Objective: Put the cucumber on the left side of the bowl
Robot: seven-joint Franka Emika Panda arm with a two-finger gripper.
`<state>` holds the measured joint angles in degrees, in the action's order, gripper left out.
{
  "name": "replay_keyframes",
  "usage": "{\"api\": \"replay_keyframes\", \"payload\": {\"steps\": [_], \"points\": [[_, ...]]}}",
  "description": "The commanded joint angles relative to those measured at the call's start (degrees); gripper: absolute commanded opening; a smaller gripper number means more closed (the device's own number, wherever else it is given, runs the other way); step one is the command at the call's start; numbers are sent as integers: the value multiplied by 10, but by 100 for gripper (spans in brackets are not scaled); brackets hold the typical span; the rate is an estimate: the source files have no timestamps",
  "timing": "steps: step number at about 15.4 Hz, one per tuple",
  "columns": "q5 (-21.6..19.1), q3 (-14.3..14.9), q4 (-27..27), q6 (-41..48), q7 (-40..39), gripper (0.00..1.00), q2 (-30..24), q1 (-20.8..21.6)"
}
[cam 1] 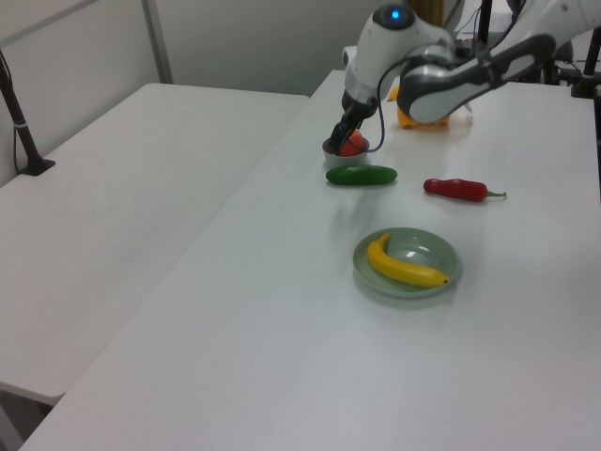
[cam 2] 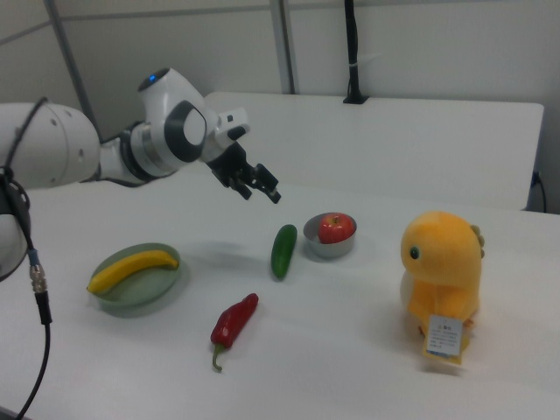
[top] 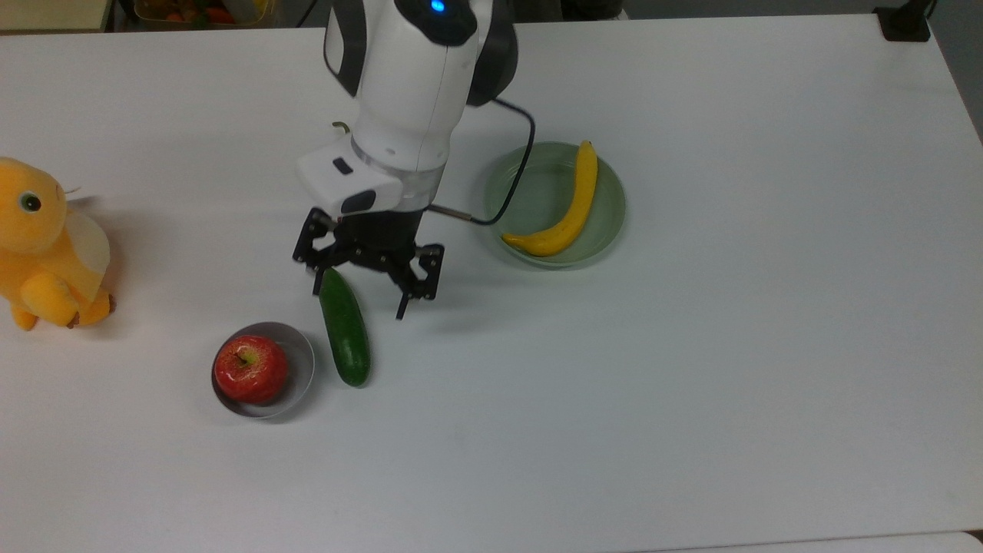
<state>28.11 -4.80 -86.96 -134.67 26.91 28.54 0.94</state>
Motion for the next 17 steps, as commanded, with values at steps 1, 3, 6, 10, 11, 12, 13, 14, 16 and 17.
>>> {"api": "replay_keyframes", "payload": {"steps": [1, 3, 6, 10, 11, 12, 13, 14, 16, 17], "points": [[-77, 1, -30, 98, 2, 100, -73, 20], [-114, 1, -34, 154, -17, 100, -101, 23], [-180, 4, -59, 204, -57, 100, -148, 24], [-220, 8, -105, 235, -65, 100, -211, 41], [-232, 9, -116, 235, -65, 100, -222, 49], [-246, 14, -127, 235, -66, 100, -233, 56], [-251, 19, -138, 235, -67, 100, -242, 67], [-253, 22, -147, 235, -68, 100, -248, 77], [-255, 22, -159, 231, -68, 100, -254, 83], [-256, 22, -164, 229, -69, 100, -255, 85]]}}
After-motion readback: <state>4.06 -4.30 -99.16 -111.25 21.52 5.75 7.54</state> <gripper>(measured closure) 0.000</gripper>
